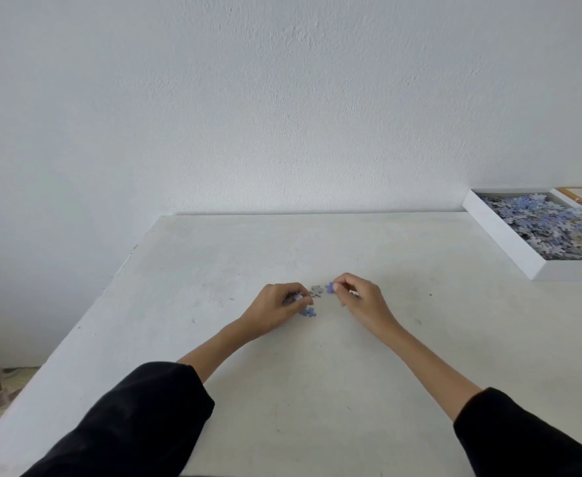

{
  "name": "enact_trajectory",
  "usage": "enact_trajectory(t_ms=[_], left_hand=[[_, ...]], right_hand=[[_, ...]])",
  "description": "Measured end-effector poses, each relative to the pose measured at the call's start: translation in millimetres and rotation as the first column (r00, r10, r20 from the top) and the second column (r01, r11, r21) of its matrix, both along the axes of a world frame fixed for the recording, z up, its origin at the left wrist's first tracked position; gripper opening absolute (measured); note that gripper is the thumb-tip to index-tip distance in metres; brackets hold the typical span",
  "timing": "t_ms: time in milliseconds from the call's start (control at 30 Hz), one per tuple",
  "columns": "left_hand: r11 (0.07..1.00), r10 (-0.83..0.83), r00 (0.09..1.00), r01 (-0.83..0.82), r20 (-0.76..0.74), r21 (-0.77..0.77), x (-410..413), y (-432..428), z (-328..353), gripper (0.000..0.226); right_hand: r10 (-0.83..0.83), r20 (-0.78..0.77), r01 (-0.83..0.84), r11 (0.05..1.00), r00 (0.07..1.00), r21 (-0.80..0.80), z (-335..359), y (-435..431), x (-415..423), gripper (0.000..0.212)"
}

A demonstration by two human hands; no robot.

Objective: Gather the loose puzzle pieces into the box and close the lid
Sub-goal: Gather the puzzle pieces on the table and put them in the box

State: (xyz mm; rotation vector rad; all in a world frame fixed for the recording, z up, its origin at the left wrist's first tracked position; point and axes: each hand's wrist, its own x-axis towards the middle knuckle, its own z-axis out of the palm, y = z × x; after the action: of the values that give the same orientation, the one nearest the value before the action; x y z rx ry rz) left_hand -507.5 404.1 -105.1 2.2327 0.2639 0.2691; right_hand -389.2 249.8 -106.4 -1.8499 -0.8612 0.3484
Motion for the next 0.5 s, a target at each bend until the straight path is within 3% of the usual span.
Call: enact_trajectory(t_ms=[33, 100, 167, 267, 400, 433, 500], left_hand=[[0.999, -0.026, 1.000, 0.026, -0.007, 0.046, -0.1, 0.1, -0.4, 0.008], [0.992, -0.074, 0.997, 0.076, -0.019, 0.101, -0.4, 1.3, 0.0, 0.011], [0.988, -0.094, 0.995, 0.098, -0.039, 0.118, -0.3, 2.9, 1.0, 0.020], [0.986, -0.107, 0.992, 0.114, -0.066, 0.119, 1.2, 6.1, 1.7, 0.027], [0.984, -0.102, 0.987, 0.118, -0.120, 0.135, 4.1, 7.2, 1.1, 0.022], [0.982, -0.099, 0.985, 0.120, -0.140, 0.146, 5.1, 7.1, 1.0, 0.021], [0.976, -0.101, 0.977, 0.133, -0.186, 0.170, 8.0, 6.7, 2.2, 0.021]], right_hand=[[0.012, -0.229, 0.008, 0.996, 0.973, 0.085, 3.6, 0.6, 1.7, 0.024], [0.134, -0.596, 0.016, 0.971, 0.792, 0.239, 7.0, -1.2, 6.6, 0.027], [0.296, -0.740, 0.034, 0.918, 0.604, 0.395, 7.9, -5.7, 9.2, 0.022], [0.407, -0.785, 0.133, 0.845, 0.468, 0.518, 4.5, -10.8, 11.3, 0.029], [0.330, -0.812, 0.174, 0.872, 0.481, 0.457, 3.8, -10.7, 13.3, 0.035], [0.267, -0.807, 0.155, 0.903, 0.527, 0.400, 4.5, -9.6, 13.2, 0.033], [0.110, -0.700, 0.083, 0.968, 0.706, 0.236, 4.3, -7.7, 12.5, 0.028]])
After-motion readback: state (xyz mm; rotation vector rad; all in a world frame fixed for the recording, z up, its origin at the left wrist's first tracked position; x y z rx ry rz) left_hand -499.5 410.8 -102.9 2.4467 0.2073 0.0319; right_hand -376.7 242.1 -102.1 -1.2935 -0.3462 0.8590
